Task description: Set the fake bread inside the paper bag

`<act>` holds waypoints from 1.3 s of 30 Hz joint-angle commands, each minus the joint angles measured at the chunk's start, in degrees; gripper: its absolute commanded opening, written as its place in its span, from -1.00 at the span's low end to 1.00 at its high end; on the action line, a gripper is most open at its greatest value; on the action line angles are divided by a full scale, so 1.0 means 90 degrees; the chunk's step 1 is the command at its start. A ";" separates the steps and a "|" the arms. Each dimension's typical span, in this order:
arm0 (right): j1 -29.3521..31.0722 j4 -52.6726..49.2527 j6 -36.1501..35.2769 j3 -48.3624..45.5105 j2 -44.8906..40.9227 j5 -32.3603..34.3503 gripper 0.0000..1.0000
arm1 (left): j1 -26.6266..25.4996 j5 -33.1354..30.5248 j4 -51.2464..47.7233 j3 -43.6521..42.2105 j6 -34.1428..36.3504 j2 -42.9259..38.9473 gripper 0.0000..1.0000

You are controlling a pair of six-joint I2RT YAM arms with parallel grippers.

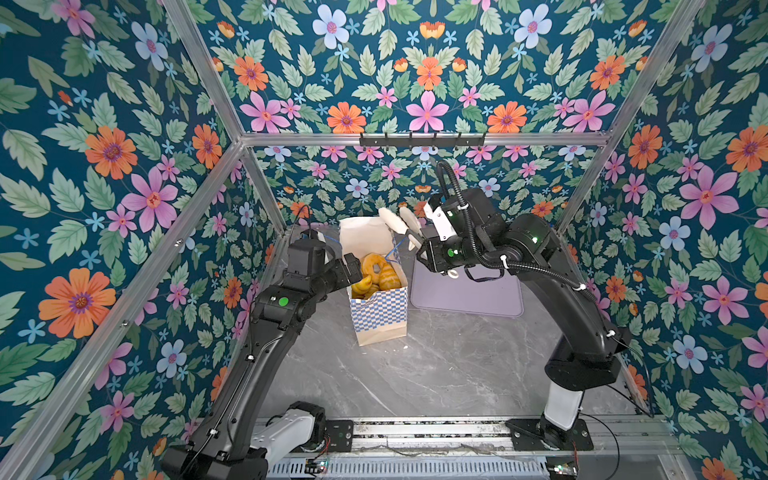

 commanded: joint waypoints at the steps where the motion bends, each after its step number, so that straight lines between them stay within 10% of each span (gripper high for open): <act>1: -0.0177 0.0381 -0.0083 -0.0440 -0.0377 0.0245 -0.20 | 0.0003 -0.0099 -0.0208 0.0278 0.0198 -0.0066 1.00; 12: -0.2130 0.1125 0.0081 -0.3487 -0.2496 0.0006 -0.20 | 0.0095 -0.1463 -0.0333 0.0991 0.0952 -0.0192 1.00; 18: -0.4029 0.1681 0.0078 -0.5457 -0.3346 -0.0411 -0.20 | 0.1400 -0.0637 0.0074 0.1151 0.1172 0.0139 1.00; 28: -0.6115 0.2827 -0.0113 -0.7588 -0.3206 -0.0463 -0.21 | 0.2768 0.0330 0.1269 0.0547 0.0521 0.0824 0.99; 39: -0.6648 0.3691 -0.0760 -0.8303 -0.2164 0.0059 -0.20 | 0.3218 0.0189 0.3060 -0.0928 0.0254 0.0881 1.00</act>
